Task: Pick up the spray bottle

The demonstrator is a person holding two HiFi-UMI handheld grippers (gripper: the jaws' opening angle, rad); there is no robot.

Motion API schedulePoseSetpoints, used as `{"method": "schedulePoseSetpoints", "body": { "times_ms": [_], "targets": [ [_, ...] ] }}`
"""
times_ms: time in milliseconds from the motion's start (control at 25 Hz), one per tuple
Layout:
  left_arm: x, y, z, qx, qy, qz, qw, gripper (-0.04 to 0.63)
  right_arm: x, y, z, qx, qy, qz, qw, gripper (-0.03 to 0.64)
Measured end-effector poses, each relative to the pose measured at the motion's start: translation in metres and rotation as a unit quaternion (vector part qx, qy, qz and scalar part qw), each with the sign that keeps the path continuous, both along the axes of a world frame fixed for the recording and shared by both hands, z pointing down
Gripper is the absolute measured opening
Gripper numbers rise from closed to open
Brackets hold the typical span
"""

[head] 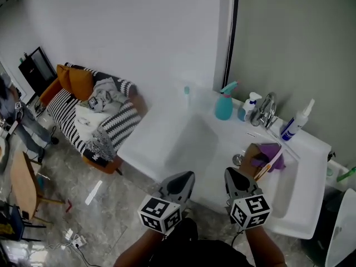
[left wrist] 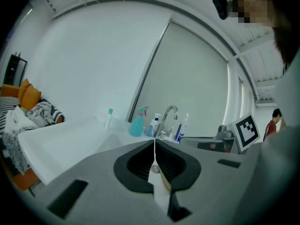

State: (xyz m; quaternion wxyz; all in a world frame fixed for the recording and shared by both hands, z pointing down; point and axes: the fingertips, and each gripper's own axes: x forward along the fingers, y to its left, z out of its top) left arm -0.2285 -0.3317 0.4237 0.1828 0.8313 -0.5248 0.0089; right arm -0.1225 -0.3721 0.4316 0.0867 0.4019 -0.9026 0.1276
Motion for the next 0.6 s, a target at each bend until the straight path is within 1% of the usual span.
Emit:
{"method": "schedulePoseSetpoints", "body": {
  "times_ms": [240, 600],
  "targets": [
    [-0.015, -0.036, 0.001, -0.004, 0.000, 0.021, 0.9998, 0.011, -0.018, -0.034, 0.003, -0.006, -0.002, 0.012, 1.000, 0.008],
    [-0.038, -0.087, 0.004, -0.005, 0.004, 0.052, 0.9986, 0.011, -0.038, -0.089, -0.002, 0.003, 0.009, 0.044, 0.999, 0.008]
  ]
}}
